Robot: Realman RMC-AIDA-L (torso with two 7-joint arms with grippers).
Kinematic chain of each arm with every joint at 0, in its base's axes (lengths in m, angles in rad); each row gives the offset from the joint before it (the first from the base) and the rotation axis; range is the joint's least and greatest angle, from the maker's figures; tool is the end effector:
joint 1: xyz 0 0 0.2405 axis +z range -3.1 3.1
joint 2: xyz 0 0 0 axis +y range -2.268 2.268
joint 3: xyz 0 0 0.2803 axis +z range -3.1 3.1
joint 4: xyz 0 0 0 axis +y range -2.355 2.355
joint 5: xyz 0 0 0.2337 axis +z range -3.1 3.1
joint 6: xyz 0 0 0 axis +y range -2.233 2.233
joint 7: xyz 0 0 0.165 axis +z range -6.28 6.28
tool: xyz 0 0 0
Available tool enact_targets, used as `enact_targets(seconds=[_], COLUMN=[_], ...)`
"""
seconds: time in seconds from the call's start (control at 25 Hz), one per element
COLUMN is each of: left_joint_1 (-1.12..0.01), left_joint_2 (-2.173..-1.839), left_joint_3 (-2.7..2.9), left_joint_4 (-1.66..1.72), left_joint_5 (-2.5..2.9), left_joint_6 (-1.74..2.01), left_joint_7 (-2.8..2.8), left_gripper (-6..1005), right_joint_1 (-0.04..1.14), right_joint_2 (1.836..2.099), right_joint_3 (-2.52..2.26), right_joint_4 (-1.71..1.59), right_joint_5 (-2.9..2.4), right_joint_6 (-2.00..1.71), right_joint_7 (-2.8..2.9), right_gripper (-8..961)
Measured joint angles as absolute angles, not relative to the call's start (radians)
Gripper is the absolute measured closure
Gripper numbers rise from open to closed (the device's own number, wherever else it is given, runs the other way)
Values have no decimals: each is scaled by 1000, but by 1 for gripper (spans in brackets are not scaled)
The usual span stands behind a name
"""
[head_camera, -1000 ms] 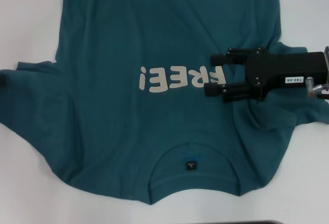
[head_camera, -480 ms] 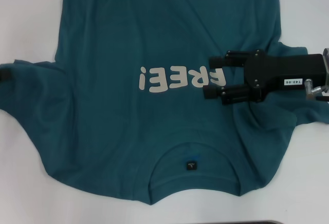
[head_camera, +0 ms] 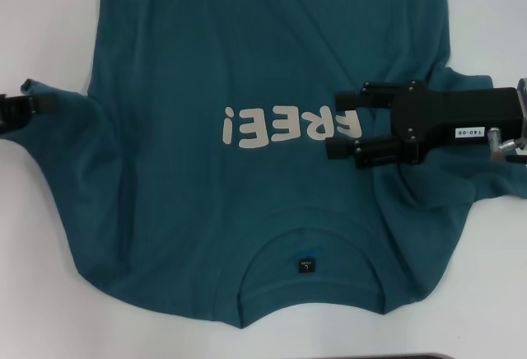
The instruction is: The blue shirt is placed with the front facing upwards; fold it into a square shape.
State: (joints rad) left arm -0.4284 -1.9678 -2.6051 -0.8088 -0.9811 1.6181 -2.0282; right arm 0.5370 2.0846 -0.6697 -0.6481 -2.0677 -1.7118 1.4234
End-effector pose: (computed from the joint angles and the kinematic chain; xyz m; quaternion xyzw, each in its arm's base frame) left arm -0.3571 0.3488 0.0610 -0.8192 -0.5113 -0.2052 0.1591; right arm 0.2762 0.3424 -0.0361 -0.9415 0.2208 0.2511 0.0424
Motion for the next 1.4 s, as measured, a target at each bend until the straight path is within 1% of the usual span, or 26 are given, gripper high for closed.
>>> enact_targets(seconds=[0.12, 0.28, 1.04, 1.4], left_joint_1=[-439, -448, -495, -515], left_joint_2=[-1994, -2015, -2074, -2096], left_joint_3=[-2604, -2598, -2566, -2525], left_joint_4=[-813, -811, -798, -794], left_joint_5=[-974, -973, -970, -969], left_joint_6=[1611, 1598, 1592, 1576], left_joint_7=[-2036, -2036, -2039, -2043], left_gripper=[997, 997, 996, 898], right_joint_1=[537, 537, 535, 535], right_joint_2=[2085, 2085, 2085, 2085], right_joint_3=[-668, -667, -670, -669], right_joint_4=[-648, -648, -649, -649], right_joint_5=[-2068, -2068, -2068, -2068], right_joint_6=[-1712, -1712, -1712, -1712], right_joint_7=[1422, 1419, 1416, 1416], right_gripper=[40, 40, 40, 41])
